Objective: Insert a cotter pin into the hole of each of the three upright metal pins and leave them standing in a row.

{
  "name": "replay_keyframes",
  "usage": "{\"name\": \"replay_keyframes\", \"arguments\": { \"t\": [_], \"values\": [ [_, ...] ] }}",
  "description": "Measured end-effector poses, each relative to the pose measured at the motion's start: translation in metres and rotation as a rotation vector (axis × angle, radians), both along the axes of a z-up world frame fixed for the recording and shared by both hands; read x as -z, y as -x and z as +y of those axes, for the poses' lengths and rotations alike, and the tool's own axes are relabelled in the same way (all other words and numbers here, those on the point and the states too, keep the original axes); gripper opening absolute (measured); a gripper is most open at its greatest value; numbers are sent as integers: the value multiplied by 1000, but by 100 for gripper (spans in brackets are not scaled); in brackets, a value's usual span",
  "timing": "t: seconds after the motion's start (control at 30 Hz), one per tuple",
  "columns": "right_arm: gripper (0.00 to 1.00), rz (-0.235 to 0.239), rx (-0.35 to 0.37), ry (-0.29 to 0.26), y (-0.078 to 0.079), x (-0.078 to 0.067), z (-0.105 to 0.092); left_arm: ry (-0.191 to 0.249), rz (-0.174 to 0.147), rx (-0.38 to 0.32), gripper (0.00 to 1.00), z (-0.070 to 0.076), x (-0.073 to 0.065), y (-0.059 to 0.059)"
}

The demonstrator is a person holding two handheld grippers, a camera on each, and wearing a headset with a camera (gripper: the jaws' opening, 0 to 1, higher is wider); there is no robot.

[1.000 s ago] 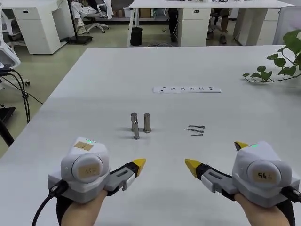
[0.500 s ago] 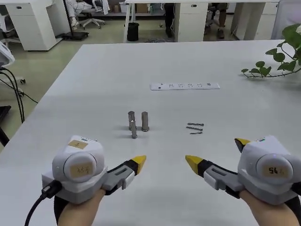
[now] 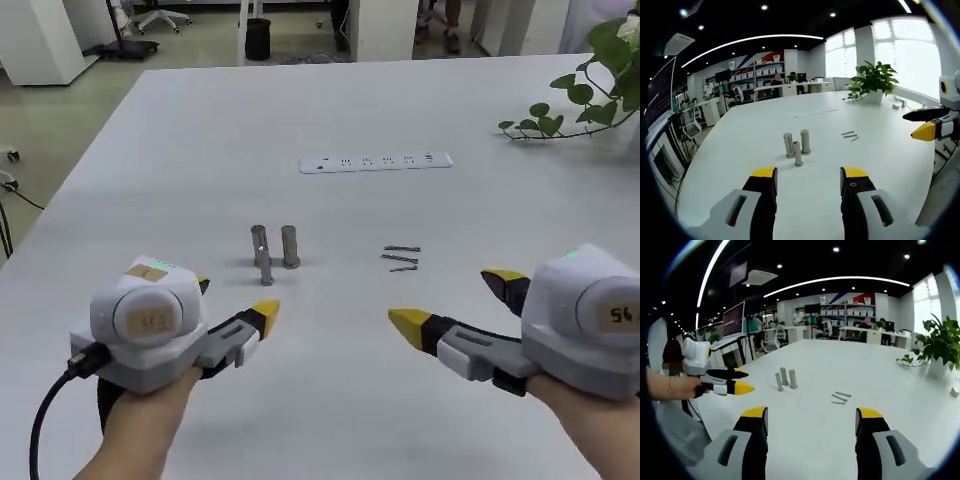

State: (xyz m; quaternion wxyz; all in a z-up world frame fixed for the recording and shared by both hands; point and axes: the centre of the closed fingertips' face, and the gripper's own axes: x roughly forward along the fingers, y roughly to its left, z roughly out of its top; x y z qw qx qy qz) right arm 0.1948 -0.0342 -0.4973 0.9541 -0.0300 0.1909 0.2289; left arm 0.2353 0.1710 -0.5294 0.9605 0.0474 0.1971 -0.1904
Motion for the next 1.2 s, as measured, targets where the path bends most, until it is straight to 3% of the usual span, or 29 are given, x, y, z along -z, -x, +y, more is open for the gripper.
{"name": "replay_keyframes", "arguments": {
  "t": [0.07, 0.37, 0.7, 0.97, 1.2],
  "values": [
    [67, 14, 0, -2, -1, 2, 0, 29, 10, 8, 44, -1, 3, -7],
    [65, 37, -15, -9, -7, -2, 5, -1, -9, 54, 34, 1, 11, -42],
    [63, 69, -42, -11, -13, 8, 10, -30, 13, 108, 27, -11, 31, -66],
    [62, 85, -42, 14, -18, 18, 6, -25, 11, 124, 25, -20, 34, -86],
    [61, 97, -31, 8, -22, 25, 1, -29, 24, 153, 18, -31, 43, -96]
  ]
}}
